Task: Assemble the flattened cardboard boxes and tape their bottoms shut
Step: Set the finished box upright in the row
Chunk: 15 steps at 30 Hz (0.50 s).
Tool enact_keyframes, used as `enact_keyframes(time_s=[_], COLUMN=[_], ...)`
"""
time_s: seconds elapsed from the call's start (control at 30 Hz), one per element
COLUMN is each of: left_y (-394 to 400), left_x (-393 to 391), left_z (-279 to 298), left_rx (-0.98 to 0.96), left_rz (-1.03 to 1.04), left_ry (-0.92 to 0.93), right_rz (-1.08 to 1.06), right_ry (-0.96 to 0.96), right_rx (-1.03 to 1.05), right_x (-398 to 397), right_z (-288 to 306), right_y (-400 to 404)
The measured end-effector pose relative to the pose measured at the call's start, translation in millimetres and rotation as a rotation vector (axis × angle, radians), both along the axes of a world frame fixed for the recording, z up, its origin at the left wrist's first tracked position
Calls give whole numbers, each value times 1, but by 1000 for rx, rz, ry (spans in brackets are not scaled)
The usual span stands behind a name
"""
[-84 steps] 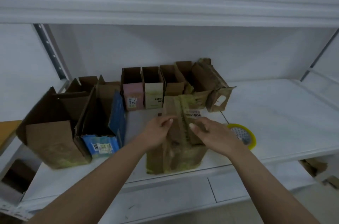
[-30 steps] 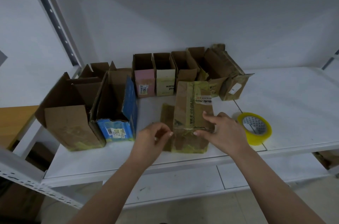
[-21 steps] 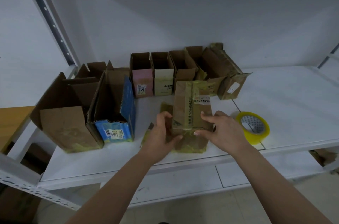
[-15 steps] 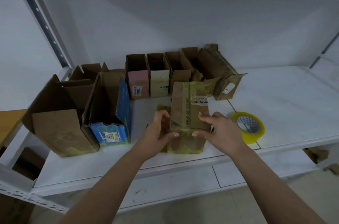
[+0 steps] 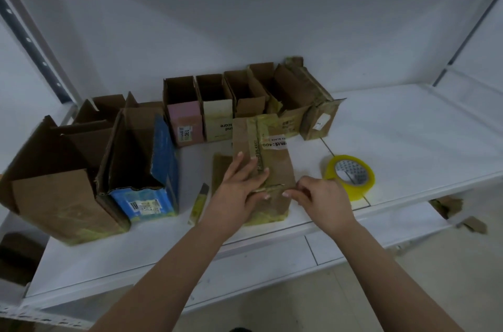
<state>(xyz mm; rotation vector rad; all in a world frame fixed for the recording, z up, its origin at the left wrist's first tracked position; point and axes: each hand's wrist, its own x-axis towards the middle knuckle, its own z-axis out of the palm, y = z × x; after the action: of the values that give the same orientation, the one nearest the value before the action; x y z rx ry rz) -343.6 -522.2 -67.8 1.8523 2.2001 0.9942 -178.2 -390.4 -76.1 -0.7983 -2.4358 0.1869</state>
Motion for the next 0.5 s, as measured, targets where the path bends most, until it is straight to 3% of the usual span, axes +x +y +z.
enact_keyframes(time_s=[0.13,0.27,0.4,0.5], left_y=[2,1,0,0], left_x=[2,4,2,2], left_z=[0,-2,0,3], left_rx=[9,20,21,-7], left_rz=[15,30,16,10], left_ry=[33,33,30,24], right_rz=[36,3,63,116], right_ry=[88,143,53,91], right_rx=[190,243,106,-298], right_x=[-4,-6,3,13], right_z=[-8,-17,-13,-4], right_y=[0,-2,1,4])
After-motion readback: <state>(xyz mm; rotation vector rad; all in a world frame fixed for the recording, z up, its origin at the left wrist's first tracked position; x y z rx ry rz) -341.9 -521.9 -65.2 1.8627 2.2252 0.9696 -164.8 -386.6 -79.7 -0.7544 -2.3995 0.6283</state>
